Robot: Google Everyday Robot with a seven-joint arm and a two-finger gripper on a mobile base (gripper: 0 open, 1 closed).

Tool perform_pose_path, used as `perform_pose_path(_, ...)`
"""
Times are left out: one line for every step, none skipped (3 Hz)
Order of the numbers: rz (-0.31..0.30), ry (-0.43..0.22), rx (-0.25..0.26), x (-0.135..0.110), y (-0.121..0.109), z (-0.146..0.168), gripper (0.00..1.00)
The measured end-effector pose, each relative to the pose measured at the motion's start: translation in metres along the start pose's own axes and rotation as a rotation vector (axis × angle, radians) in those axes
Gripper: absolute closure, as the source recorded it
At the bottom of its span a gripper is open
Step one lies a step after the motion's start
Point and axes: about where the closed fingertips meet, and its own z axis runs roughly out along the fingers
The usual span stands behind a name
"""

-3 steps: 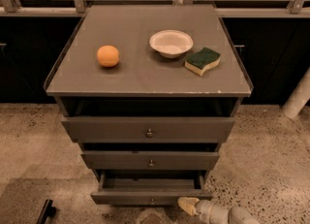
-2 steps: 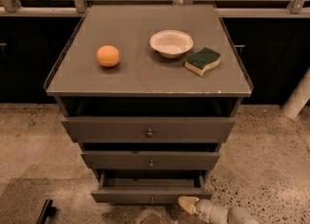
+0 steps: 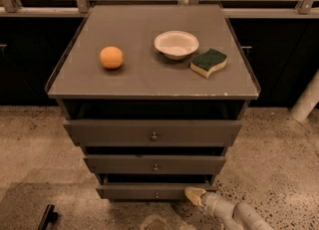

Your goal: Close bottom drawer

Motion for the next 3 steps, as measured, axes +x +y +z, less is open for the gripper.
perform_pose_path(-0.045,-0.05,0.046,-0.038,-0.009,0.01,1.0)
perform_pose_path(-0.054,-0.063,0.056,-0.046,-0.01,0.013,1.0)
perform_pose_path(-0.043,-0.069,0.062,-0.044,-0.002,0.002,1.0)
